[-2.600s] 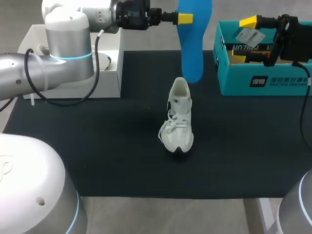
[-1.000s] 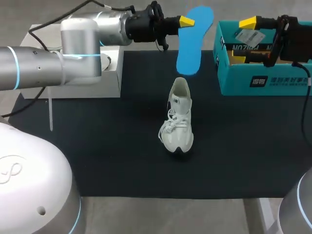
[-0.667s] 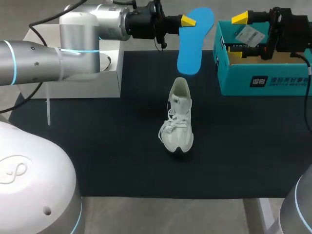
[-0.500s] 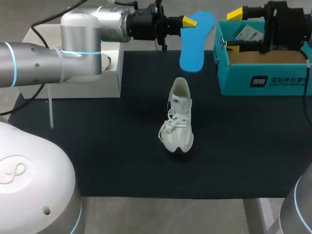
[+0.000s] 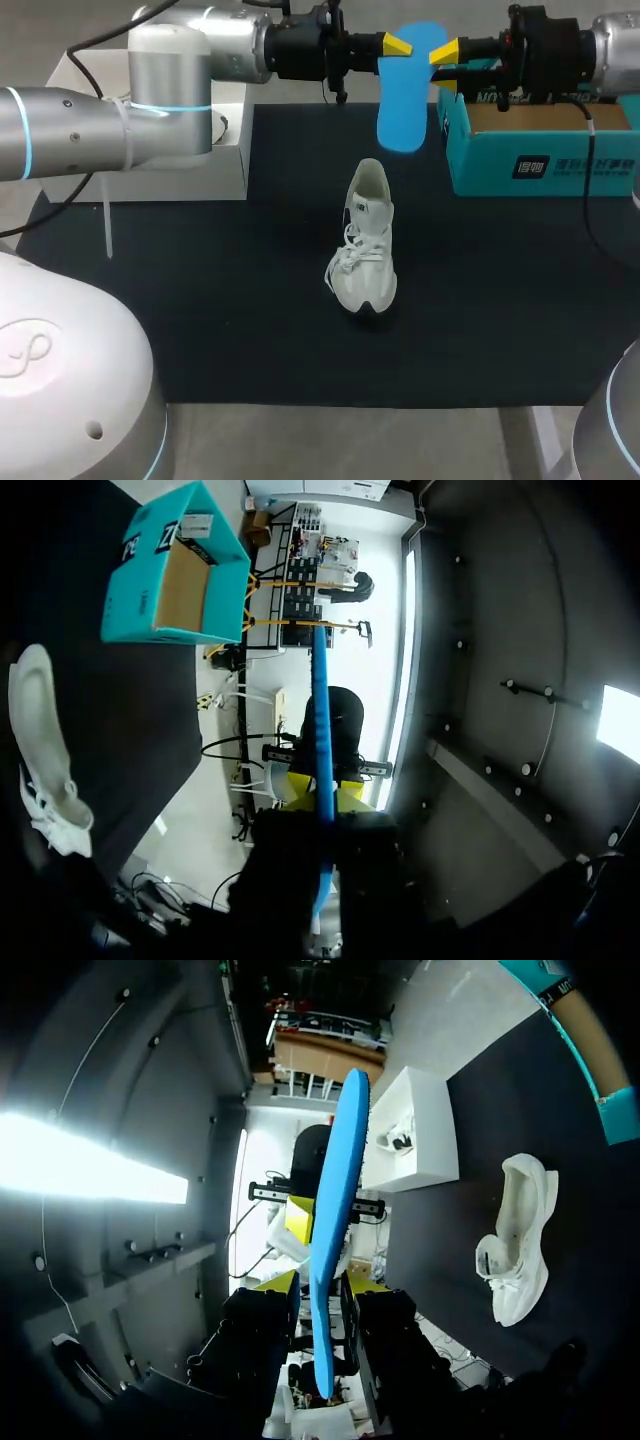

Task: Take the shoe out of the shoebox, open the shoe tongue, remove and reinsert the insole, then place the shoe into the shoebox

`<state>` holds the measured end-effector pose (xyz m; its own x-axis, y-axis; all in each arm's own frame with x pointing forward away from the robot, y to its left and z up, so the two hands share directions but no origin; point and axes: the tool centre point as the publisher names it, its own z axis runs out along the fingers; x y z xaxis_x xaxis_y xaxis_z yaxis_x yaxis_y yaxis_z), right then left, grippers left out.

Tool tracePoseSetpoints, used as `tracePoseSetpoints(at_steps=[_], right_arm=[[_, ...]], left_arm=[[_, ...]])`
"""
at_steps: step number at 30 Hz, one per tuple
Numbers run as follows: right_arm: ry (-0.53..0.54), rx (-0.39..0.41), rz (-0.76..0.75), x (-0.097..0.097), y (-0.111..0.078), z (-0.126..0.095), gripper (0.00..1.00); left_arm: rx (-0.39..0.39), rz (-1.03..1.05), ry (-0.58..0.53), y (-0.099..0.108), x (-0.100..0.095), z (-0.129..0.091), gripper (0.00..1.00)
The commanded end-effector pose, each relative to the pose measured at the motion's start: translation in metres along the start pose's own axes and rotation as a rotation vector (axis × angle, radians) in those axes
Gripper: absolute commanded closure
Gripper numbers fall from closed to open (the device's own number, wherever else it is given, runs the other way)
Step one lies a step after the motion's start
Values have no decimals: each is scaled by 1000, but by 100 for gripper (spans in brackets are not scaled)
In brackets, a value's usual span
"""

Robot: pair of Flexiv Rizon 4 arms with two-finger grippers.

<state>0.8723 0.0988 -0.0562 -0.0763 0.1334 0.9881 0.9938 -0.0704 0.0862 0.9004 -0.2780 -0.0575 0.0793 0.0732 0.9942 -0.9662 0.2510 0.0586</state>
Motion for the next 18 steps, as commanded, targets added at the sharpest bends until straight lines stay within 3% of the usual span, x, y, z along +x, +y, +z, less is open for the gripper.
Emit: tracePoseSetpoints(at_steps=[1,6,18], right_arm=[[-6,20,1,1,6,8,77],[-7,34,3,2,5,12,83],[2,38,17,2,0,19,82]], left_arm=[[0,-1,-3,-1,0,2,100],[0,1,1,-4,-2,3,100],[38,20,20,-7,0,2,100]])
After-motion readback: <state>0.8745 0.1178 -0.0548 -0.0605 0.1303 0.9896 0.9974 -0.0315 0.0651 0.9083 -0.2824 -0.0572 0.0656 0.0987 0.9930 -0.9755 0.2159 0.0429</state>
